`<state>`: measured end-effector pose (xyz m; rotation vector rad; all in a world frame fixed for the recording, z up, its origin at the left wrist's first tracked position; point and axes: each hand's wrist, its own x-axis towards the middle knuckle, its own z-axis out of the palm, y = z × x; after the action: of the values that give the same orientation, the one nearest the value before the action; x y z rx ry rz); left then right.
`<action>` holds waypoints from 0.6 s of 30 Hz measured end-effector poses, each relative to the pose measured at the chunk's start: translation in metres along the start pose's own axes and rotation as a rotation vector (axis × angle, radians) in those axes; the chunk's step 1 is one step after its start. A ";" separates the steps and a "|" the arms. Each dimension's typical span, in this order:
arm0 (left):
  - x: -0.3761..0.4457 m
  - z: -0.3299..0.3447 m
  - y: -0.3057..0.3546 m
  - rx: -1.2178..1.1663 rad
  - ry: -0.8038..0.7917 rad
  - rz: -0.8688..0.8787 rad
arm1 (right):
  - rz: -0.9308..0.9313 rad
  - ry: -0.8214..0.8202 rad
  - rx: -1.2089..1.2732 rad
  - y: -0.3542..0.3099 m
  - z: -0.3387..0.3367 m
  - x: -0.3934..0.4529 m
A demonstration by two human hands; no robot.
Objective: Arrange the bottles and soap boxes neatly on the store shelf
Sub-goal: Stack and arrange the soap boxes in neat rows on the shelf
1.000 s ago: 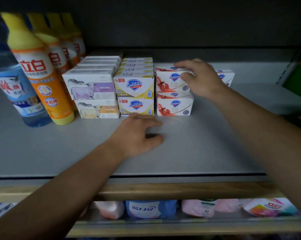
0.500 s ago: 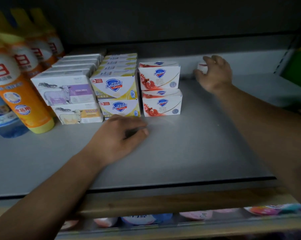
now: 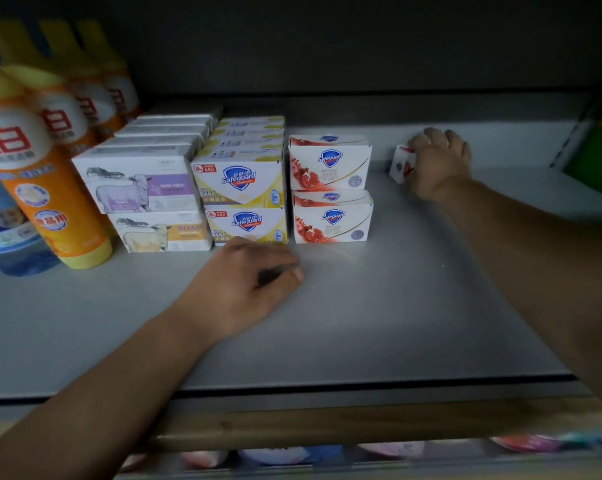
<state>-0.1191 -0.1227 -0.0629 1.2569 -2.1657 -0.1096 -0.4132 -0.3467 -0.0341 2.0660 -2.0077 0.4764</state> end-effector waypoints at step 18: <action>0.001 -0.004 0.002 -0.070 -0.046 -0.154 | -0.095 0.177 0.290 -0.005 -0.076 -0.090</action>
<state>-0.1188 -0.1213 -0.0587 1.3912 -2.0825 -0.2780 -0.4154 -0.2342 0.0020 2.1780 -1.8186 0.9449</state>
